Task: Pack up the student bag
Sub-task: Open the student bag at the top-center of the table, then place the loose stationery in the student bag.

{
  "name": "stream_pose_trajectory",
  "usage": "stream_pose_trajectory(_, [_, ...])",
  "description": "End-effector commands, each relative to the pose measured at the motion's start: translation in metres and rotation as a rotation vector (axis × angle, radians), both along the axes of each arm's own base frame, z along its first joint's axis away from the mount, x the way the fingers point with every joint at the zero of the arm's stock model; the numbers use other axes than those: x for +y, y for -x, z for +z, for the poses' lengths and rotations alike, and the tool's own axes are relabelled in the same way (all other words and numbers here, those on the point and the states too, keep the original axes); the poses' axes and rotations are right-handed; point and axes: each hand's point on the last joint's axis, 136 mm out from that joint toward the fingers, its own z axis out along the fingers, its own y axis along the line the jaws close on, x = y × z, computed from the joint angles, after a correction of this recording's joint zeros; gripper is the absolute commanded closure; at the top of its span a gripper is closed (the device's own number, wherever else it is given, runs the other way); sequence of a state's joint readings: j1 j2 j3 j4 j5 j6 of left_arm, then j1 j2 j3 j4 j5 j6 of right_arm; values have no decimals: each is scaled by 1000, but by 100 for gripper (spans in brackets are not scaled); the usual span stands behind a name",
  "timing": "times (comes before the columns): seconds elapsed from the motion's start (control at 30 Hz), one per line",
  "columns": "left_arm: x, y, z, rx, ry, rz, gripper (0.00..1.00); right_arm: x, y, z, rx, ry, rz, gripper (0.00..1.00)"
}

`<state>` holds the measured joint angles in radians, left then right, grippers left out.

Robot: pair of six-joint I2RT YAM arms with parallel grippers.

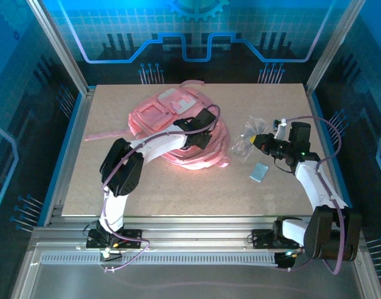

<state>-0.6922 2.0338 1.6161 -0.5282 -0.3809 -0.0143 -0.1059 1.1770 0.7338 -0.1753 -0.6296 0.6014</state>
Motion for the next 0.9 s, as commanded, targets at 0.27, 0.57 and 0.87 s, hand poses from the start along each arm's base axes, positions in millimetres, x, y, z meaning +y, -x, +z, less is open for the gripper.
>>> stream_pose_trajectory(0.27, [9,6,93,47,232,48,100,36,-11,14,4,-84,54,100])
stream_pose_trajectory(0.57, [16,-8,127,49,445,62,100,87,-41,10,71,-223,38,100])
stream_pose_trajectory(0.87, [-3,-2,144,85,588,4,100,159,-77,-15,164,-428,-67,100])
